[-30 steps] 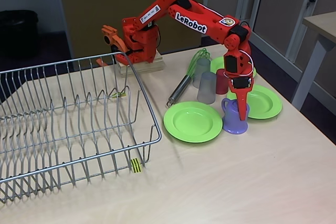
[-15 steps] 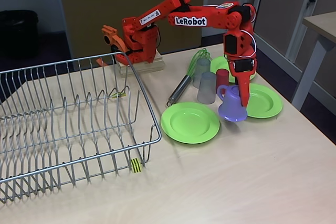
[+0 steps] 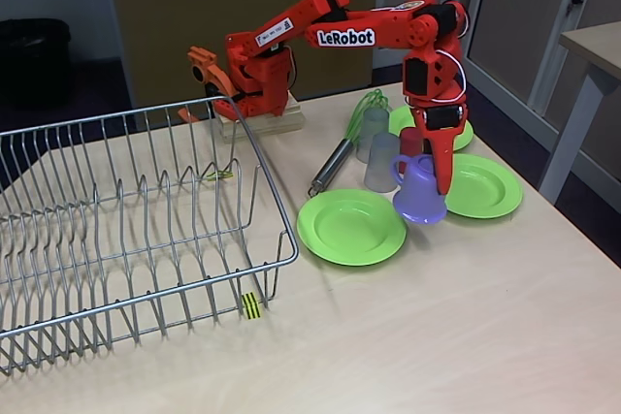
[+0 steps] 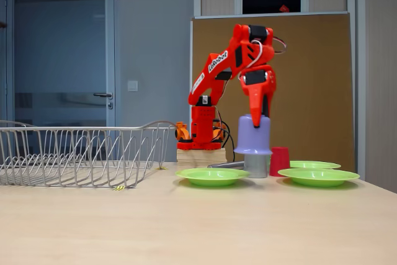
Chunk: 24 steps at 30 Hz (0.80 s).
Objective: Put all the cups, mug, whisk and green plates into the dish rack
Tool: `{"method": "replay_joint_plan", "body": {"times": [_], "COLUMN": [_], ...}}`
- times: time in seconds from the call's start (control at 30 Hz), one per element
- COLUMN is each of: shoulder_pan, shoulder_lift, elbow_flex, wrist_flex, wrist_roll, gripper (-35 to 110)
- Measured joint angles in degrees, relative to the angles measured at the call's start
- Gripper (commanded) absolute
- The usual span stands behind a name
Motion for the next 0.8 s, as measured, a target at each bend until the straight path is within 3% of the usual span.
{"method": "replay_joint_plan", "body": {"times": [0.2,0.5,0.8], "shoulder_pan": [8.8,28.2,51.6], "shoulder_lift": [14.9,30.8,27.2], "elbow_flex": [13.3,16.5,17.0], "wrist_flex": [-2.5,1.7,-0.3], "wrist_roll": [-13.0,-35.9,-54.3], "gripper": [13,12,10]}}
